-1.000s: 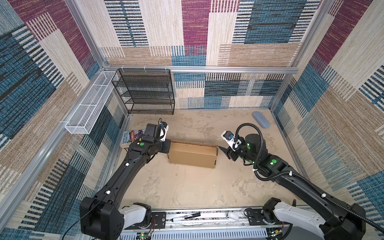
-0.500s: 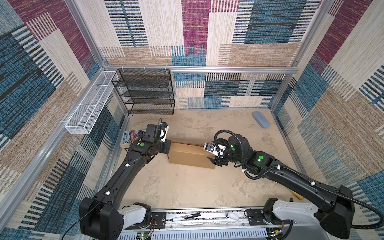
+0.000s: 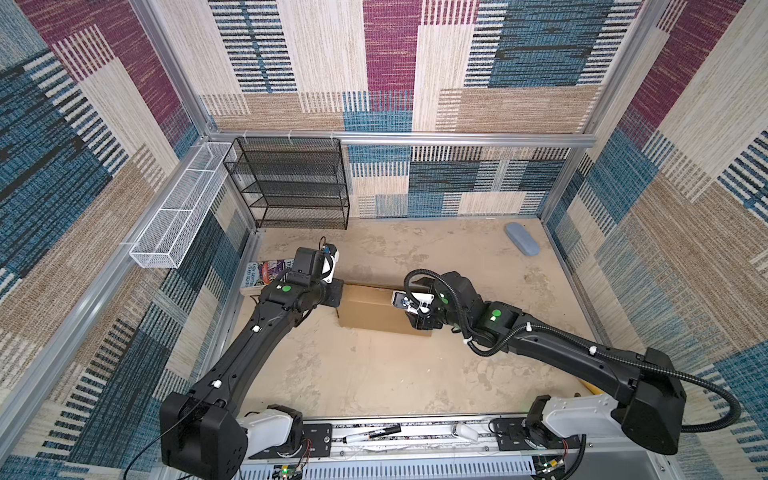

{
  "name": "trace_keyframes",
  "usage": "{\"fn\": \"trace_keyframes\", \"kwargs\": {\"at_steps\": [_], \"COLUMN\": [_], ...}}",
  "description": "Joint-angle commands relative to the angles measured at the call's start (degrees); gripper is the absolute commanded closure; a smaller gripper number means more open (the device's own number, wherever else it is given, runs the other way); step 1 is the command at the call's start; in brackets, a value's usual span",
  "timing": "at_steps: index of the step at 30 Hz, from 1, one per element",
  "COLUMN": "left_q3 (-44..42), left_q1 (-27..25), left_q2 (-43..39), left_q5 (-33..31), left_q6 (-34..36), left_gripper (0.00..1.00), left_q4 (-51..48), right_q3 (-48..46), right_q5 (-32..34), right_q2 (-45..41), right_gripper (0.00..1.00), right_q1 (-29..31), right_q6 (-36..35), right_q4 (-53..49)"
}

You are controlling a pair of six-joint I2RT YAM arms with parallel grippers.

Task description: Fold the paper box

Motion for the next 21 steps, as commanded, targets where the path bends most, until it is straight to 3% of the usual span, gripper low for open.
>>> {"fn": "trace_keyframes", "kwargs": {"at_steps": [1, 21], "left_q3": [-0.19, -0.32], "left_q1": [-0.23, -0.76], "left_q2": [-0.07, -0.51], "left_q5": [-0.43, -0.88], "left_q6": [-0.31, -0.22], "left_gripper": [1.00, 1.00], "left_q4": [-4.17, -4.44], "right_q3": [0.73, 1.28], "right_q5": [2.64, -0.66], "right_q2": [0.70, 2.87], "right_gripper": [0.19, 0.20], "right_q1": [0.14, 0.36], "right_q6": [-0.85, 1.49], "right_q4": [4.03, 3.34]}}
